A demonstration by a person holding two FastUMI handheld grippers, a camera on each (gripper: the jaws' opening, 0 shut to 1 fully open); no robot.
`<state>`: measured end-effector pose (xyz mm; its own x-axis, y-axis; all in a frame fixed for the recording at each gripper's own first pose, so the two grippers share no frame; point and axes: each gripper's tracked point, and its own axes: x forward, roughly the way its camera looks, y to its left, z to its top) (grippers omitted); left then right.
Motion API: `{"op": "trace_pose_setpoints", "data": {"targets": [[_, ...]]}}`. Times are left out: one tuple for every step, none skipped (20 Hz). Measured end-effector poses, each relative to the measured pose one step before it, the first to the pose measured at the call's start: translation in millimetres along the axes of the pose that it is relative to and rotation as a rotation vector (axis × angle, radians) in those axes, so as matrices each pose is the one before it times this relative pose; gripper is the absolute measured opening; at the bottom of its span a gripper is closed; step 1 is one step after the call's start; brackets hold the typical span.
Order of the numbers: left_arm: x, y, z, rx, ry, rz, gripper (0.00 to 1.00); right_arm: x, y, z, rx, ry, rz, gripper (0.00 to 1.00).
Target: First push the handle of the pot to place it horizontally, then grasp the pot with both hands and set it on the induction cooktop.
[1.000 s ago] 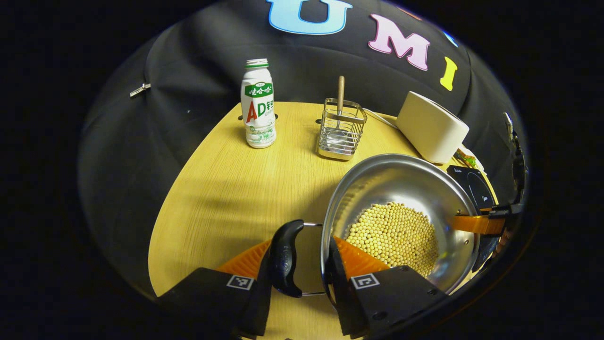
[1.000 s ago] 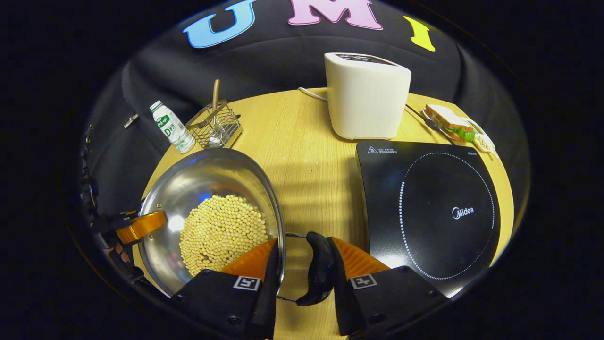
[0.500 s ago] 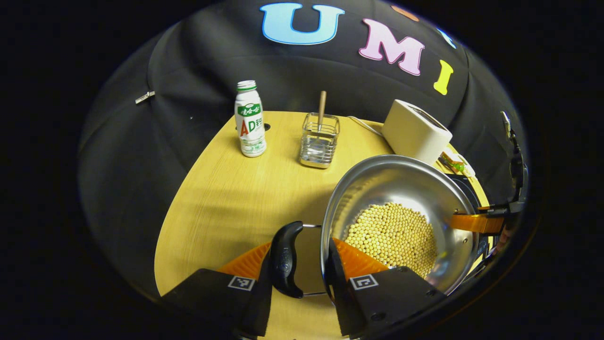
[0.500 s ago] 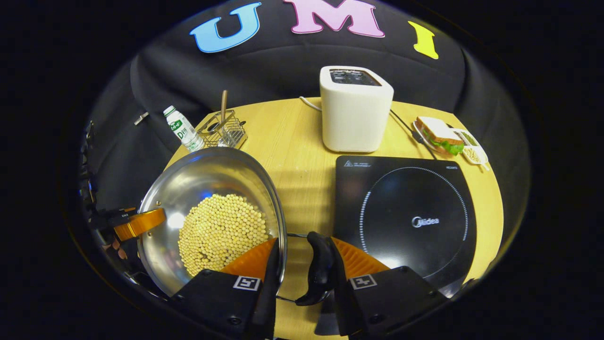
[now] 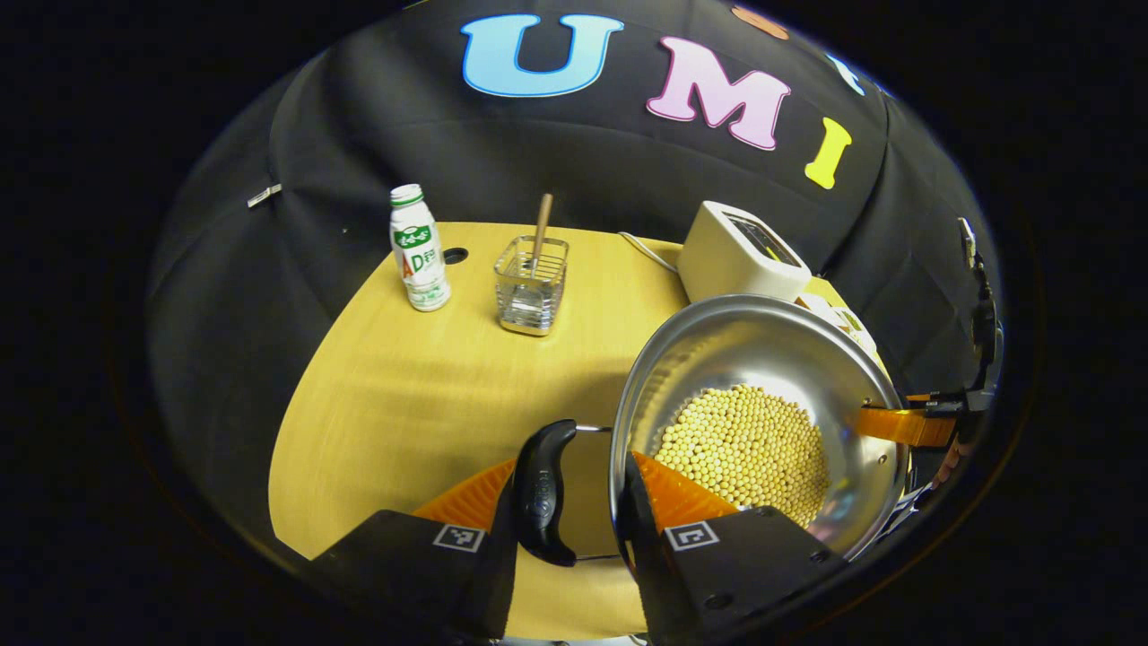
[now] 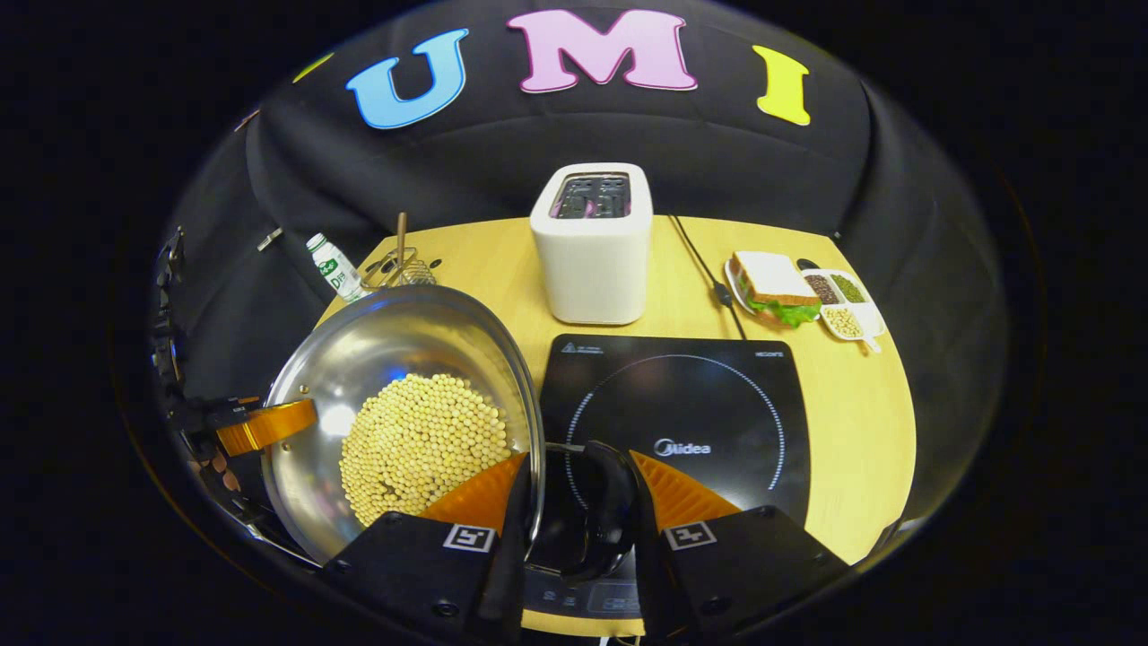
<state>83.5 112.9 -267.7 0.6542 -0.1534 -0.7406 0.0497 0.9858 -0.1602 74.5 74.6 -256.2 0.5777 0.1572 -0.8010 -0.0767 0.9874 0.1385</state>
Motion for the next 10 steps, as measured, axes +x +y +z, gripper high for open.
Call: {"op": "trace_pose_setpoints", "data": {"targets": [[0.95, -11.08, 2.16, 0.00298, 0.00082, -0.0031, 0.58, -1.86, -10.72, 1.45, 0.00223, -0.00007, -0.00095, 0.53], [2.19, -11.68, 1.15, 0.00298, -0.00102, -0.00388, 0.58, -2.28, -11.06, 1.03, 0.00404, -0.0017, -0.00241, 0.53], [1.3, -11.64, 1.94, 0.00442, -0.0008, -0.00468, 0.58, -1.72, -10.98, 1.73, 0.00399, -0.00185, -0.00333, 0.53], [3.13, -10.94, 1.39, 0.00488, -0.00013, -0.00385, 0.58, -1.61, -11.54, 1.14, 0.00482, -0.00382, -0.00362, 0.53], [2.29, -10.22, 2.76, 0.00554, -0.00151, -0.00324, 0.58, -0.63, -10.79, 1.69, 0.00415, -0.00195, -0.00212, 0.53], [2.27, -11.31, 1.64, 0.00681, -0.00022, -0.00256, 0.58, -0.99, -10.38, 0.12, 0.0052, 0.00076, -0.00126, 0.53], [3.66, -9.3, 2.01, 0.00654, 0.00138, -0.00209, 0.58, 0.17, -10.06, 0.48, 0.00716, 0.00199, -0.00188, 0.53], [4.09, -10.17, 0.95, 0.00377, 0.00135, -0.00186, 0.58, 0.75, -9.93, 0.78, 0.00453, 0.00089, -0.0021, 0.58], [3.4, -9.0, 1.23, 0.00095, -0.00036, -0.00159, 0.58, 1.59, -10.02, 1.52, 0.00093, -0.00062, -0.00209, 0.53], [4.14, -8.91, 1.14, -0.00165, -0.0005, -0.00227, 0.58, -0.18, -10.22, 1.37, -0.00033, -0.00522, -0.00268, 0.53]]}}
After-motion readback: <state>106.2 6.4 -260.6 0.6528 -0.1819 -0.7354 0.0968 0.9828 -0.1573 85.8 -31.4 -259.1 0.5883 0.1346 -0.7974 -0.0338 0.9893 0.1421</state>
